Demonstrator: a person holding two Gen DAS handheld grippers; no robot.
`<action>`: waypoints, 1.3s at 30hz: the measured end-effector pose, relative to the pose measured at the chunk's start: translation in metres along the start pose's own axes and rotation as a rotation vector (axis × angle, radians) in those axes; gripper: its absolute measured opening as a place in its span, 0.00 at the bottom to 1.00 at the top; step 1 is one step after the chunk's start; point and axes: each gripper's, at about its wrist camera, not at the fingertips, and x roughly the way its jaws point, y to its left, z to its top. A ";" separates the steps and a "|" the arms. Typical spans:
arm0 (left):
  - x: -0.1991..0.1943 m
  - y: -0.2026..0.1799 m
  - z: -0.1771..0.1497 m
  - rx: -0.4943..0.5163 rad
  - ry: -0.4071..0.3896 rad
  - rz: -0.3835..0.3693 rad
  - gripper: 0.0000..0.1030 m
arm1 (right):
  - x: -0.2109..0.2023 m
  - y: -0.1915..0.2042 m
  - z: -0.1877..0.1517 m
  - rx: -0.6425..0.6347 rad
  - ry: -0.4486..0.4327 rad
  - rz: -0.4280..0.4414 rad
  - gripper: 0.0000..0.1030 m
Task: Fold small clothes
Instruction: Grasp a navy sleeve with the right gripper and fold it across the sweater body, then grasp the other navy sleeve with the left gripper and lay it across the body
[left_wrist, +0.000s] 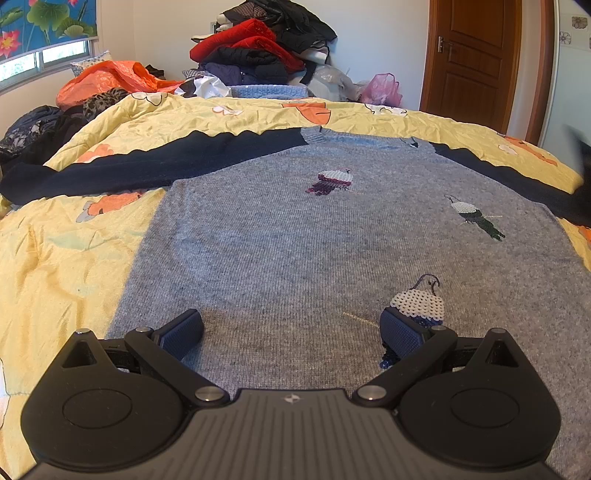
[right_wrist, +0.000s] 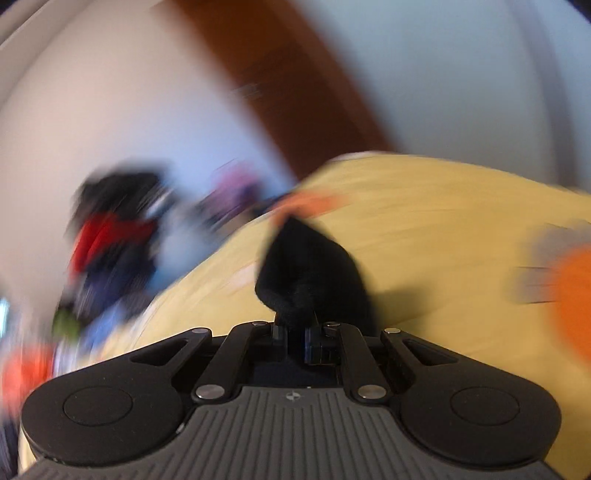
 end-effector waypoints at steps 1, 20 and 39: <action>0.000 0.000 0.000 0.000 0.000 0.000 1.00 | 0.006 0.032 -0.013 -0.090 0.041 0.052 0.13; 0.001 -0.003 0.059 -0.054 -0.025 -0.172 1.00 | -0.058 0.138 -0.158 -0.482 0.231 0.266 0.79; 0.169 -0.140 0.164 -0.284 0.374 -0.612 0.47 | -0.056 0.129 -0.182 -0.498 0.280 0.260 1.00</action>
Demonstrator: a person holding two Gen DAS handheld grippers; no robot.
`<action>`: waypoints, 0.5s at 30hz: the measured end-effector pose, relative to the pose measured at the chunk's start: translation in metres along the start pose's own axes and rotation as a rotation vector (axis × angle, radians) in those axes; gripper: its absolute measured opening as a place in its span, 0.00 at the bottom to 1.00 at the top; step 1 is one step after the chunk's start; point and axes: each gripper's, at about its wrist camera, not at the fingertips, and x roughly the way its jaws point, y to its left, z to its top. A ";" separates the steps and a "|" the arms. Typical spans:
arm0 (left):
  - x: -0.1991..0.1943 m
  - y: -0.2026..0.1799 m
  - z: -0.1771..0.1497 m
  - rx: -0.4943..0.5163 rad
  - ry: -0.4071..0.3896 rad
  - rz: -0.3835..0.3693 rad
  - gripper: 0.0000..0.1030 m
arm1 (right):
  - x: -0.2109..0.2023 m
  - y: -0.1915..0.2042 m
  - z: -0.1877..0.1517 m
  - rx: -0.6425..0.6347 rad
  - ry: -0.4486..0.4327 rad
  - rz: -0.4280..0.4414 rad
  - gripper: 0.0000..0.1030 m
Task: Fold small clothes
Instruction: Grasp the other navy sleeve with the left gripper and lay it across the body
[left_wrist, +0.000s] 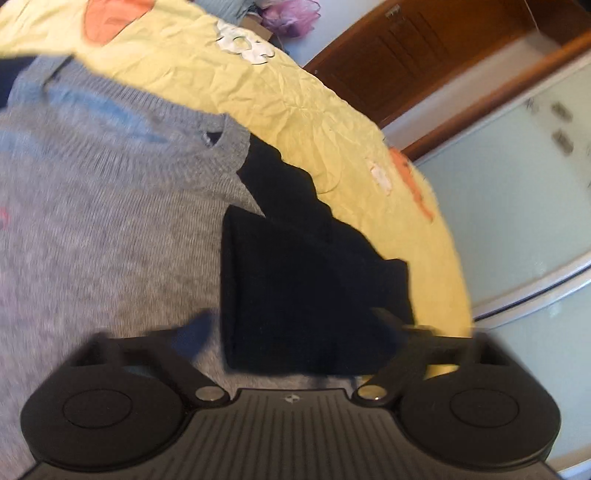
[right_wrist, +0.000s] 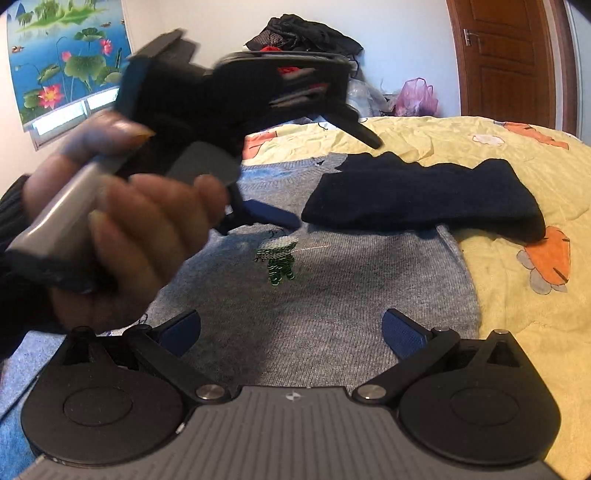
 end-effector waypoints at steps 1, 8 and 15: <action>0.005 -0.005 0.001 0.040 0.019 0.042 0.24 | 0.000 0.000 -0.001 0.004 -0.002 0.003 1.00; -0.015 -0.025 -0.005 0.256 -0.079 0.201 0.06 | -0.004 -0.001 -0.003 0.019 -0.007 0.013 1.00; -0.096 0.023 -0.010 0.269 -0.275 0.349 0.06 | -0.005 -0.002 -0.003 0.023 -0.008 0.016 1.00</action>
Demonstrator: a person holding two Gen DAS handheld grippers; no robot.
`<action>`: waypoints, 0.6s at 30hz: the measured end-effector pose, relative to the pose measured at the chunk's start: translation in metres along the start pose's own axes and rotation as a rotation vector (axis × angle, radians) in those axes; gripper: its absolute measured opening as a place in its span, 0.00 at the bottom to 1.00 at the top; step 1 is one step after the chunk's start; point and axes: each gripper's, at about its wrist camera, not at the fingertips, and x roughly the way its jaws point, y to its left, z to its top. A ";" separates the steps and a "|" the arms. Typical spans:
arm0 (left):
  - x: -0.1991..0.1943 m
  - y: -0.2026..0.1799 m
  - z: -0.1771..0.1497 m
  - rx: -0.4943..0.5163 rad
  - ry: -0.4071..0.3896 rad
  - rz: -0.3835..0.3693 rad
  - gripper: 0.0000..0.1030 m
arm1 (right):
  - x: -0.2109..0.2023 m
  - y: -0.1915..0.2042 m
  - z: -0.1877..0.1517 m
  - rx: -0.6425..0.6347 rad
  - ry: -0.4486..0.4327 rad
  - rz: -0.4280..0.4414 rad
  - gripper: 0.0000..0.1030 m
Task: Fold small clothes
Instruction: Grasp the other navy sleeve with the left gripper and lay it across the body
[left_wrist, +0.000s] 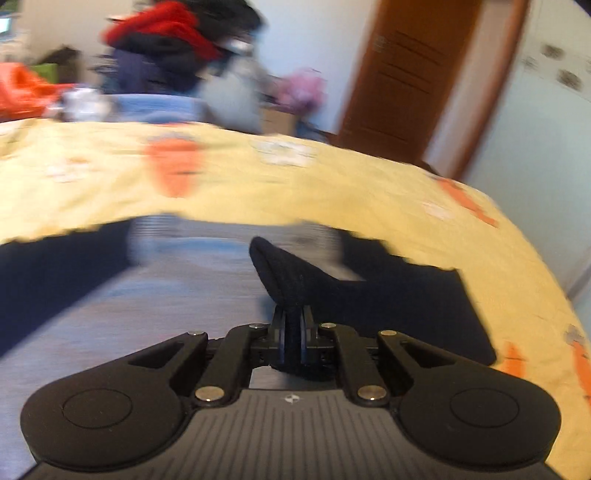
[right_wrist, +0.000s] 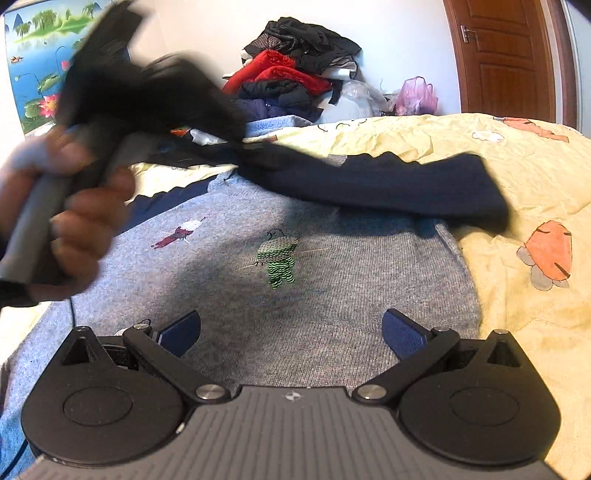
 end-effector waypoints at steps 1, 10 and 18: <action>-0.005 0.019 -0.003 -0.022 0.002 0.036 0.06 | 0.000 0.000 0.000 -0.001 0.001 -0.001 1.00; 0.002 0.085 -0.037 -0.058 0.043 0.139 0.06 | 0.001 0.004 0.001 -0.019 0.010 -0.017 1.00; 0.009 0.077 -0.053 0.022 -0.041 0.140 0.06 | 0.006 -0.006 0.044 0.014 -0.060 -0.030 1.00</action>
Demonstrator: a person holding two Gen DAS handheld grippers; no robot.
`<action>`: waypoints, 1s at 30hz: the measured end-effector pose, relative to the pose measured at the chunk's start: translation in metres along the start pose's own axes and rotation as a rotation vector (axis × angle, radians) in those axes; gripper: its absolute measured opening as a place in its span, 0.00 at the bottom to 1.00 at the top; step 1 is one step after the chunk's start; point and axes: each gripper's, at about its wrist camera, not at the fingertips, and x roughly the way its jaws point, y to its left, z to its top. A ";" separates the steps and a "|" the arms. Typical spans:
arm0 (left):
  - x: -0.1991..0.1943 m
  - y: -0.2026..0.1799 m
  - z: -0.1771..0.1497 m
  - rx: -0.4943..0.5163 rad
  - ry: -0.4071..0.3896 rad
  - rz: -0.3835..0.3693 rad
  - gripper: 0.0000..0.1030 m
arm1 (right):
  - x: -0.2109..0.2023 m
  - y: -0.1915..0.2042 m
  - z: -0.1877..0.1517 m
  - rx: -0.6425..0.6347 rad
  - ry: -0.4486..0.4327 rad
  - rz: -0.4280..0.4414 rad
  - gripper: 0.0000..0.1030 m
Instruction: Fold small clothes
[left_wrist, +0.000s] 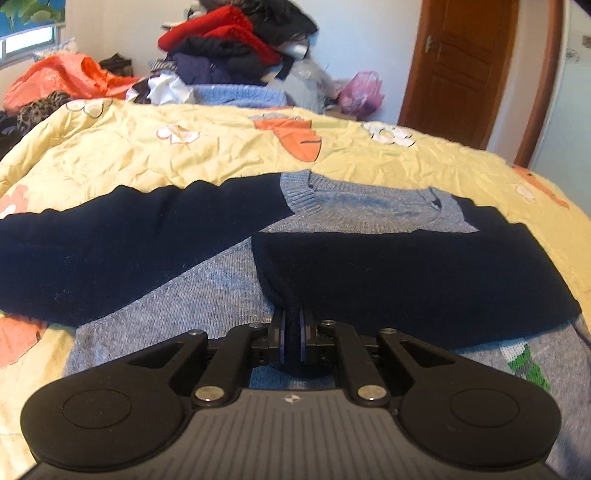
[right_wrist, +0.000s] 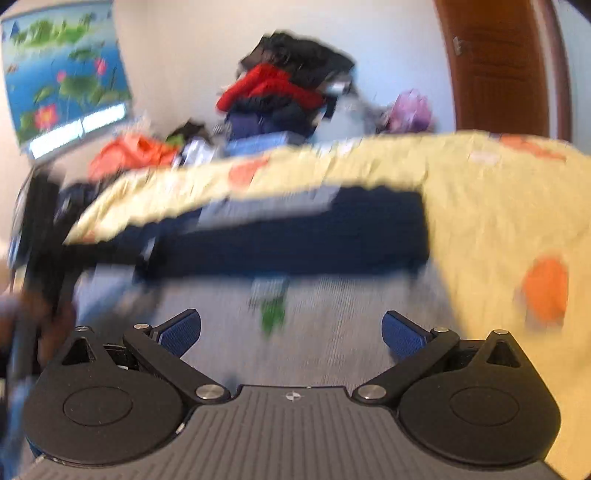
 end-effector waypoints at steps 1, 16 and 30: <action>-0.001 0.003 -0.002 -0.011 -0.006 -0.009 0.06 | 0.008 -0.002 0.015 0.003 -0.005 -0.017 1.00; -0.042 0.061 -0.006 -0.165 -0.093 -0.083 0.52 | 0.117 -0.005 0.026 -0.182 0.119 -0.165 1.00; -0.097 0.410 -0.027 -1.011 -0.292 0.234 0.95 | 0.110 -0.005 0.030 -0.182 0.114 -0.169 1.00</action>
